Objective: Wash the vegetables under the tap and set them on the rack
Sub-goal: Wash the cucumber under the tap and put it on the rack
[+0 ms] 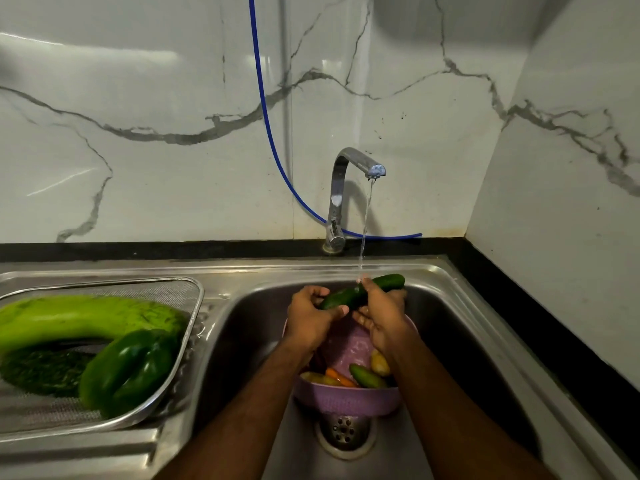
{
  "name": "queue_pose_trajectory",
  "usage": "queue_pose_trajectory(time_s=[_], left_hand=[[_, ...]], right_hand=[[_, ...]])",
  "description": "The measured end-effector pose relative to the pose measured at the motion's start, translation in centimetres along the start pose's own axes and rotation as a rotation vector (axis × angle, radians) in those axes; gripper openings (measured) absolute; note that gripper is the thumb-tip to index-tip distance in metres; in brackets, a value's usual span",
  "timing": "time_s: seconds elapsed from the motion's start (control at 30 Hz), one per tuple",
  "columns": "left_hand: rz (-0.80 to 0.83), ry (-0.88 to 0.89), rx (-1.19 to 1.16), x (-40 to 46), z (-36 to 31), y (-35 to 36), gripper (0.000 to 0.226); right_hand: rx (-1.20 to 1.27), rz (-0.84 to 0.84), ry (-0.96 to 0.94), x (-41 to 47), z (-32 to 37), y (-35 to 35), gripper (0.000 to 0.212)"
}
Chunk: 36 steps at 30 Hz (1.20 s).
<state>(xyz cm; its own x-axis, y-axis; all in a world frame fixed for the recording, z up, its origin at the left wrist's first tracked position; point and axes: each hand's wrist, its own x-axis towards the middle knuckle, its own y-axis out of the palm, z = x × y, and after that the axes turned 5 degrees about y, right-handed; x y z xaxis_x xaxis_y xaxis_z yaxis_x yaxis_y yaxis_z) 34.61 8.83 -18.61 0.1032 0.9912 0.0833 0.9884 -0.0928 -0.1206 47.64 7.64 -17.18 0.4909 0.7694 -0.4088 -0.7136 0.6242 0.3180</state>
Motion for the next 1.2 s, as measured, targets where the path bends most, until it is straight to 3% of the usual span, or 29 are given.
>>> queue_pose_trajectory(time_s=[0.13,0.27,0.37,0.5,0.73,0.93,1.03,1.2], left_hand=[[0.094,-0.088,-0.140,-0.7,-0.8,0.1,0.022],[0.131,-0.213,-0.389,-0.8,-1.4,0.6,0.030],[0.119,-0.208,-0.485,-0.8,-1.5,0.7,0.023],[0.155,-0.161,-0.552,-1.3,-1.7,0.9,0.024],[0.154,-0.152,-0.717,-1.3,-2.6,1.1,0.030],[0.037,-0.114,-0.575,-1.1,-2.1,1.6,0.019],[-0.048,-0.084,-0.439,-0.8,-1.7,1.5,0.002],[-0.052,-0.100,-0.389,-0.7,-1.5,1.0,0.007]], right_hand=[[0.115,-0.037,-0.036,0.3,0.5,-0.2,0.061],[0.163,-0.037,-0.040,0.3,1.1,-0.9,0.055],[0.173,-0.076,-0.050,0.5,1.3,-1.1,0.056],[0.082,-0.139,-0.048,0.6,1.4,-1.2,0.074],[0.071,-0.120,-0.001,0.8,1.4,-1.5,0.054],[0.032,-0.169,-0.066,1.0,1.0,-1.5,0.028],[-0.001,-0.202,-0.096,1.2,0.9,-1.6,0.025],[-0.012,-0.224,-0.112,1.1,1.0,-1.6,0.025]])
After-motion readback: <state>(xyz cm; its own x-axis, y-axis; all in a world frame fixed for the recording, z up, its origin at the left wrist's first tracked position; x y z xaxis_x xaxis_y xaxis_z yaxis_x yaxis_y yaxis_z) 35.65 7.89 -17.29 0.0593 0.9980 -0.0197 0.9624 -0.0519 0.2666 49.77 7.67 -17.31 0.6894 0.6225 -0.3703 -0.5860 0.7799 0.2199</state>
